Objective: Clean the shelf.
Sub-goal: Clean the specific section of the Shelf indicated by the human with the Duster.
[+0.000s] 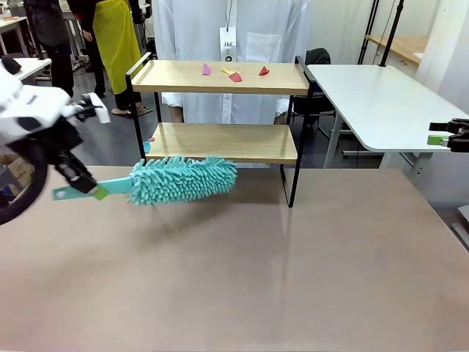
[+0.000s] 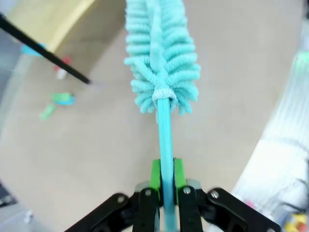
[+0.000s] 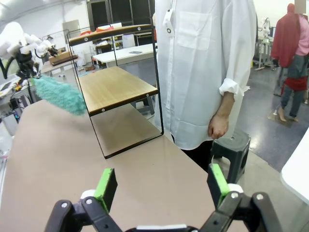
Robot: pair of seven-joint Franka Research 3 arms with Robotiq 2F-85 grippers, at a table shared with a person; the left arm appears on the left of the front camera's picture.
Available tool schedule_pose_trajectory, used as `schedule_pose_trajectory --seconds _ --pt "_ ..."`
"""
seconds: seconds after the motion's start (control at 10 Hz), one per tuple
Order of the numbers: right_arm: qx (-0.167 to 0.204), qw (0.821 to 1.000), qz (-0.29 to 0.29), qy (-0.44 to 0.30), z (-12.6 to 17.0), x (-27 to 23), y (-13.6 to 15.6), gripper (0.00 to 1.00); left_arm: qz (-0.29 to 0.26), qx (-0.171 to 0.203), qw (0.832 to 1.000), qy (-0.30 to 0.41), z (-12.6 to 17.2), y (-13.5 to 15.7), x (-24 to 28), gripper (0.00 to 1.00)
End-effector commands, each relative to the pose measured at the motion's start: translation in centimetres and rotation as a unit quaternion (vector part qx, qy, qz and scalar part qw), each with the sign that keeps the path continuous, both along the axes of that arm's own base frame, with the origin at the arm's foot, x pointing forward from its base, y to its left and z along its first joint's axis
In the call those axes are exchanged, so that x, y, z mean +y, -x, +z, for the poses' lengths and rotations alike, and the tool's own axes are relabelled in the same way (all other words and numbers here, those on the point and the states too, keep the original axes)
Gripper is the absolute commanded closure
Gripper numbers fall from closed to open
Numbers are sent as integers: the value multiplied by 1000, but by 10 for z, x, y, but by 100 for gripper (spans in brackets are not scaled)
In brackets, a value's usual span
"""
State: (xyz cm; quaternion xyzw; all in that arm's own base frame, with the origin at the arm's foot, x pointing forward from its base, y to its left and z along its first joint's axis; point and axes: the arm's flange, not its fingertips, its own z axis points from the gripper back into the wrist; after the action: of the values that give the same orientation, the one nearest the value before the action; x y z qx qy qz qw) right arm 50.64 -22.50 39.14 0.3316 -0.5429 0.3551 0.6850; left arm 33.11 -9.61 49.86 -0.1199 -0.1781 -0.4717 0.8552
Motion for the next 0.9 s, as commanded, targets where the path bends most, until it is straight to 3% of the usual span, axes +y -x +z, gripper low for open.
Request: schedule_pose_trajectory --seconds 0.0,0.4,0.8 --pt "8 1000 -4 2 5 3 -1 0 -39 40 998 -16 16 24 -3 87" --pt "8 1000 -4 2 5 3 -1 0 -32 96 985 -136 58 28 10 87" --pt "8 1000 -4 2 5 3 -1 0 -50 107 960 -253 92 22 25 87"
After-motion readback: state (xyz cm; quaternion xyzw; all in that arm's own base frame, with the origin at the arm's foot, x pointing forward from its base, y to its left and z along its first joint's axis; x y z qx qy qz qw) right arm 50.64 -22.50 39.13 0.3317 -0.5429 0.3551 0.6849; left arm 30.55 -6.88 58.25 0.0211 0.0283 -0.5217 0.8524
